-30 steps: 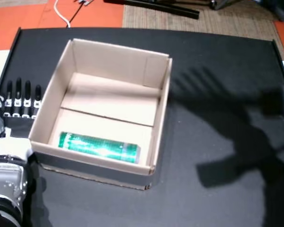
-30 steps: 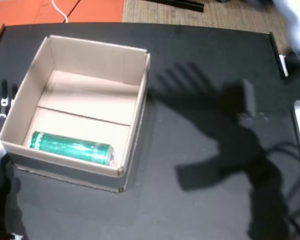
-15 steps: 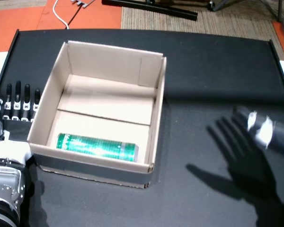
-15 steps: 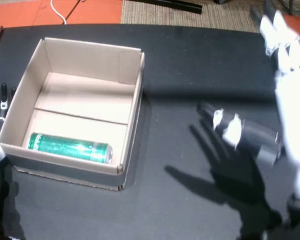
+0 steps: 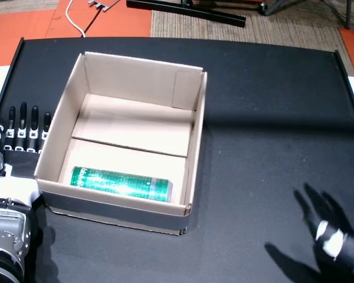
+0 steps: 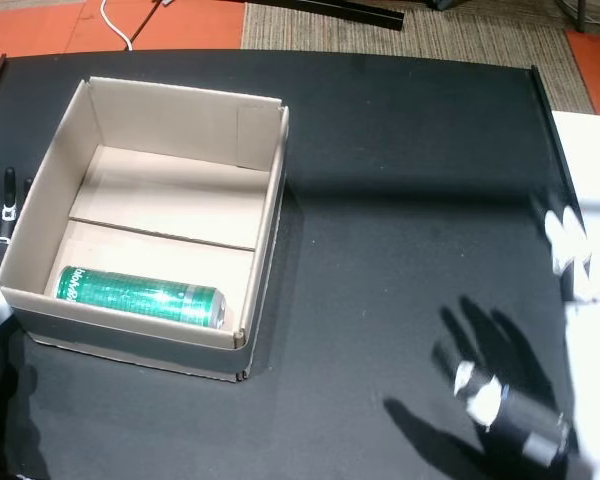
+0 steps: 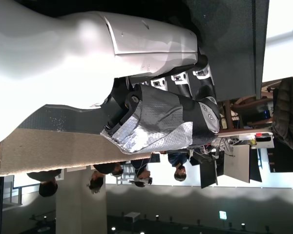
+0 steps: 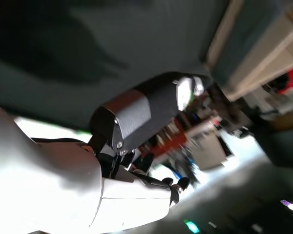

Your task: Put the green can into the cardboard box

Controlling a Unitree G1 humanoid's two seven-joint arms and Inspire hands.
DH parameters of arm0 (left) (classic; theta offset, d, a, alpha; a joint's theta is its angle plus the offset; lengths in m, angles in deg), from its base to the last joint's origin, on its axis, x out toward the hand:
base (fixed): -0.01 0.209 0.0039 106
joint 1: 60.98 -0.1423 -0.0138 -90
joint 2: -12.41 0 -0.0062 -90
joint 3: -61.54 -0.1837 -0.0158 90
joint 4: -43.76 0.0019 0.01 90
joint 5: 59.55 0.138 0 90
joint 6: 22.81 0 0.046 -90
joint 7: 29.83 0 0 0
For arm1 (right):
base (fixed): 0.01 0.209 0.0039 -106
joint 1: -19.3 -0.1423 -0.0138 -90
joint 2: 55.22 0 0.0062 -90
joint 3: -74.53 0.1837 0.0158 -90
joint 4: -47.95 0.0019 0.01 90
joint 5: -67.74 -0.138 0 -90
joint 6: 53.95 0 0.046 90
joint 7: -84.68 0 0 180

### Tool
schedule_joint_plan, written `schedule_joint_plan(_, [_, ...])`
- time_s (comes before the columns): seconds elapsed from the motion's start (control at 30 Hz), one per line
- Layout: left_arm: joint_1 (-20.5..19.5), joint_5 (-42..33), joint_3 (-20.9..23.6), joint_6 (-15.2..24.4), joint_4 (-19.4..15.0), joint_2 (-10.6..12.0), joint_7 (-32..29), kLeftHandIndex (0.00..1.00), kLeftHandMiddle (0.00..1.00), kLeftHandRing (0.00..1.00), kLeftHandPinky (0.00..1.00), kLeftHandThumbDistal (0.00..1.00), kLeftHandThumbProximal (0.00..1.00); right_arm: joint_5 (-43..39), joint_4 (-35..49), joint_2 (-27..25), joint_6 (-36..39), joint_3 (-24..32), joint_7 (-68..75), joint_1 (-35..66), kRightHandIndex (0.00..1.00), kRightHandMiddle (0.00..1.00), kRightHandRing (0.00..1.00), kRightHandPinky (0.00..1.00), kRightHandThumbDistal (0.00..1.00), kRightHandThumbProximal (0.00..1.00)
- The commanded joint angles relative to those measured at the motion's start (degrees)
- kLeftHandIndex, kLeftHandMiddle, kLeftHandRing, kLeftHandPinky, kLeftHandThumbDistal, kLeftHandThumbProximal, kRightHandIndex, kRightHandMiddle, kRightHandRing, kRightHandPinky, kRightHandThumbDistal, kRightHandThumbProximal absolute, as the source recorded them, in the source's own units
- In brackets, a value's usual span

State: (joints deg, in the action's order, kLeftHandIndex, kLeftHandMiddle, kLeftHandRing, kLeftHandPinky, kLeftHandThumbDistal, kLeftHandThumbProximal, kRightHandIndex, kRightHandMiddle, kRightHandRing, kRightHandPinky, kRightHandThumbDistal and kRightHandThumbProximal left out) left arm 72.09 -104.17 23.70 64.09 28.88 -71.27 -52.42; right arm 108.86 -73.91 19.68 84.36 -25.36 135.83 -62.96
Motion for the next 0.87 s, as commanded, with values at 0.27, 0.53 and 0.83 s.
schedule_joint_plan(0.27, [-2.65,1.15,-0.48,-0.56,1.81,-0.13,1.98,0.53,0.56,0.68,0.81,0.0,0.53,8.86,-31.21,11.02,6.28,-9.79,26.79,-10.88,0.75,0.83,0.88,0.99,0.99,0.46])
schedule_joint_plan(0.53, [-2.52,1.17,-0.54,-0.81,1.82,-0.62,2.07,0.51,0.53,0.65,0.8,0.0,0.57,4.06,-35.49,16.02,9.29,-10.31,25.82,-13.44,0.7,0.8,0.86,0.98,0.96,0.52])
schedule_joint_plan(0.83, [-2.34,1.23,-0.47,-1.13,1.87,-0.91,2.06,0.52,0.54,0.64,0.8,0.0,0.55,2.11,-35.15,15.42,23.8,-9.46,24.46,-15.67,0.67,0.77,0.82,0.91,1.0,0.53])
